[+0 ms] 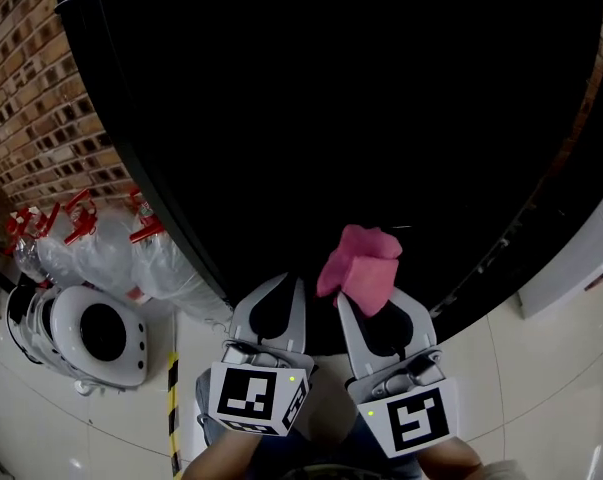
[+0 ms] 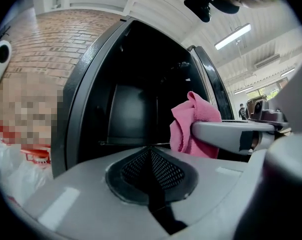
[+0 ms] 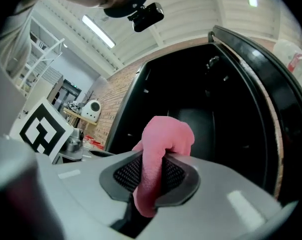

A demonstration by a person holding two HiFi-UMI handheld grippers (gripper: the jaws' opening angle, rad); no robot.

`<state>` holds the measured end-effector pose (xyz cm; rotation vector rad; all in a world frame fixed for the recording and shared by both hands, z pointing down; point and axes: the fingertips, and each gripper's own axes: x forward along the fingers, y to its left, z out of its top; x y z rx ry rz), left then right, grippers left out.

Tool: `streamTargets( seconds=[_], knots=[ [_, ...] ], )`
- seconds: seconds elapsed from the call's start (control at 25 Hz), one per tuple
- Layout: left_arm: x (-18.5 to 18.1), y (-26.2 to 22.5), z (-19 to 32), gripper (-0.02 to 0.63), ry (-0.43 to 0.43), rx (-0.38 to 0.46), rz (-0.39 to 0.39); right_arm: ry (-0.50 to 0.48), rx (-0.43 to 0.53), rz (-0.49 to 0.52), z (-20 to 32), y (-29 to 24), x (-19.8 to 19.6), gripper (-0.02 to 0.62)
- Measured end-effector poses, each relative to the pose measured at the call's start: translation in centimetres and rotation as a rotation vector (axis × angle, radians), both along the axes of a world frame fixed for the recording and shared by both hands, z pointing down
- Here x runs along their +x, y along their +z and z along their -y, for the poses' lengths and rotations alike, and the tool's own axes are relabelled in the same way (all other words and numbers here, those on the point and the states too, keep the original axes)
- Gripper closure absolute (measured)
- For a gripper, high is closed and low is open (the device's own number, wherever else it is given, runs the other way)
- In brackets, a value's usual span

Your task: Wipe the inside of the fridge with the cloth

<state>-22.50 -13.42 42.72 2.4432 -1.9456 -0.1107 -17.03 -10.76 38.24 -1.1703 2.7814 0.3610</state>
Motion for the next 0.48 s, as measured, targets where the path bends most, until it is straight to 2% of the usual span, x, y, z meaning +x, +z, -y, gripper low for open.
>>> streamTargets(
  seconds=[0.16, 0.36, 0.48],
  knots=[
    [-0.6, 2.0, -0.9, 0.600, -0.002, -0.007, 0.002, -0.066, -0.026, -0.019, -0.6, 3.5, -2.3, 0.541],
    [-2.1, 3.6, -1.3, 0.600, -0.038, -0.018, 0.008, -0.106, -0.012, -0.047, -0.2, 7.0, -4.7, 0.537],
    [-3.0, 3.6, -1.4, 0.600, -0.065, -0.015, 0.018, -0.131, -0.029, -0.131, 1.2, 10.0, -6.3, 0.537]
  ],
)
